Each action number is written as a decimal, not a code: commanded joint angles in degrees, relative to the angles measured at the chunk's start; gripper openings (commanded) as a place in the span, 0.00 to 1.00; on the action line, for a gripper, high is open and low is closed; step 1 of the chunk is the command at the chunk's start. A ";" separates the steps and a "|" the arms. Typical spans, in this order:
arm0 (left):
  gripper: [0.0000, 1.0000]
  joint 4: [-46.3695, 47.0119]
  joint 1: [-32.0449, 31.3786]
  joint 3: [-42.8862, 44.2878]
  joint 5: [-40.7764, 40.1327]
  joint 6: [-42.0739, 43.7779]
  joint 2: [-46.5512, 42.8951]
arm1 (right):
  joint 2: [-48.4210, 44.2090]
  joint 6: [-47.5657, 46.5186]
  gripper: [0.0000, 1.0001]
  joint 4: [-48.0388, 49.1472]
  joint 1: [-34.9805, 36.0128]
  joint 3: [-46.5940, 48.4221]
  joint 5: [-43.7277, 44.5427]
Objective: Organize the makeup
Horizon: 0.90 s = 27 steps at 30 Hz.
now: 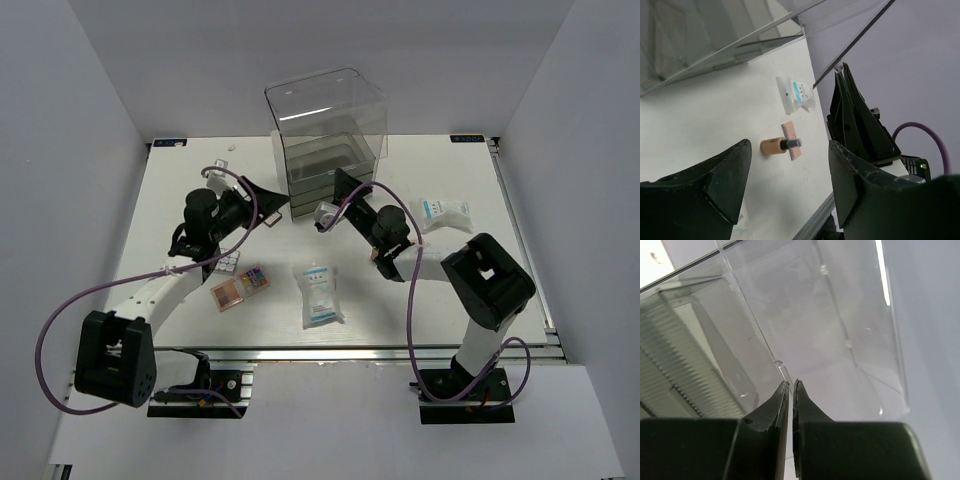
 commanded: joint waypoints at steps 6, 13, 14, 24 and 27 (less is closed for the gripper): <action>0.73 5.41 -1.20 8.75 1.35 3.92 4.89 | -5.31 3.40 0.00 11.78 0.96 0.17 4.31; 0.75 8.41 -1.47 13.50 4.25 4.53 9.98 | -6.02 3.40 0.00 11.60 1.40 0.17 4.66; 0.75 8.76 -1.47 14.02 4.51 4.53 10.60 | -6.11 3.40 0.00 11.60 1.58 0.17 4.75; 0.71 10.26 -2.52 21.32 9.00 3.48 16.84 | -6.20 3.66 0.00 11.08 1.84 0.96 4.84; 0.55 11.04 -2.61 21.94 9.70 2.69 17.63 | -6.28 3.84 0.00 10.46 2.02 1.05 4.84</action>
